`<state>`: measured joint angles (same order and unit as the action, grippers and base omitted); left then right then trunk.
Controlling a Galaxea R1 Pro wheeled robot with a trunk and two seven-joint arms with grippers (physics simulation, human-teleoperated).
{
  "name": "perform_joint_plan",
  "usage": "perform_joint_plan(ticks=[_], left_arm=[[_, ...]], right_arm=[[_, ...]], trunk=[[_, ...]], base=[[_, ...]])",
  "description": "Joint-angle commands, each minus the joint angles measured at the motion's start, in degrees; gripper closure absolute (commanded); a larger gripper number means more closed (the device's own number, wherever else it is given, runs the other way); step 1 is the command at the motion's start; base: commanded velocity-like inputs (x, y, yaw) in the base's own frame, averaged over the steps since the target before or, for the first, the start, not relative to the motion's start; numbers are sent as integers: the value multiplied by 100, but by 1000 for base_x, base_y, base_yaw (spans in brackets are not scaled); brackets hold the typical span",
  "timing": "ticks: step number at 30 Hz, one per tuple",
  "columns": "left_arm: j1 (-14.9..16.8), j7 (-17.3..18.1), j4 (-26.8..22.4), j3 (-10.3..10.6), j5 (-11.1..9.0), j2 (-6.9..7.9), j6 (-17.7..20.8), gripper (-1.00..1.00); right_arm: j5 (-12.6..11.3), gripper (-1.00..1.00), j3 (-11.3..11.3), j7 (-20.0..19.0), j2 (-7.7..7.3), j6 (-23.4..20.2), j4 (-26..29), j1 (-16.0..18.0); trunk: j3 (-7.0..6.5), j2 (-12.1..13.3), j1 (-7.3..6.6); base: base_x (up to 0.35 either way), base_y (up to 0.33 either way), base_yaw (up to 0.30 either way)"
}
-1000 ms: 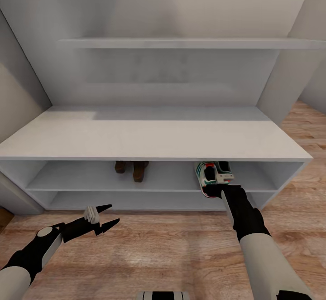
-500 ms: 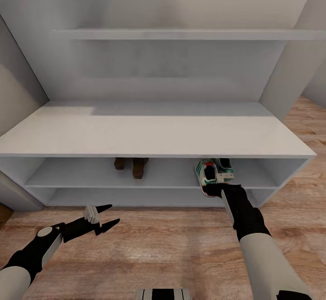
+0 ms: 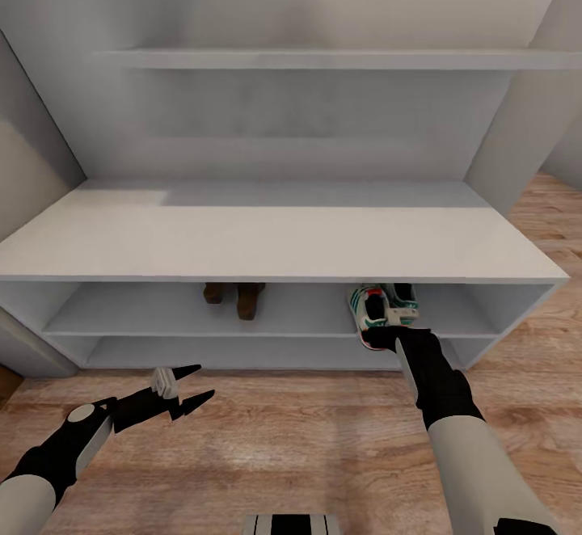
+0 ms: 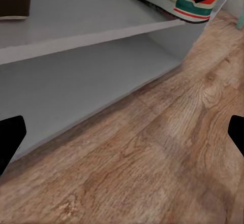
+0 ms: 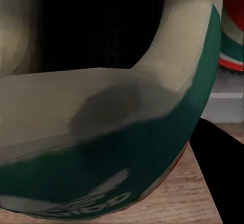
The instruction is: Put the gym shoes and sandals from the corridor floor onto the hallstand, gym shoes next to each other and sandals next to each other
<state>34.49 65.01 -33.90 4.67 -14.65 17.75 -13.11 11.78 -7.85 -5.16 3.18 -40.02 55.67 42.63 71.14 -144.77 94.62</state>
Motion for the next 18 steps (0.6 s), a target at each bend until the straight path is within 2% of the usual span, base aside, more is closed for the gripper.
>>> perform_joint_plan(ticks=[1, 4, 12, 18], left_arm=[[5, -6, 6, 42, -43, -3, -34, -100], [5, -9, 6, 43, -39, -21, -34, -100], [5, -8, 6, 43, -38, -26, -34, -100], [5, -9, 6, 43, -38, -26, -34, -100]], right_arm=[[79, 100, -24, -49, 7, -23, -74, 0], [79, 100, -24, -47, 7, -23, -74, 0], [79, 100, -24, -49, 7, -23, -74, 0], [79, 100, -24, -48, 7, -23, -74, 0]], trunk=[[5, -1, 2], [5, -1, 2], [5, -1, 2], [5, -1, 2]], base=[[214, 109, 0], [229, 115, 0], [55, 14, 0], [268, 0, 0]])
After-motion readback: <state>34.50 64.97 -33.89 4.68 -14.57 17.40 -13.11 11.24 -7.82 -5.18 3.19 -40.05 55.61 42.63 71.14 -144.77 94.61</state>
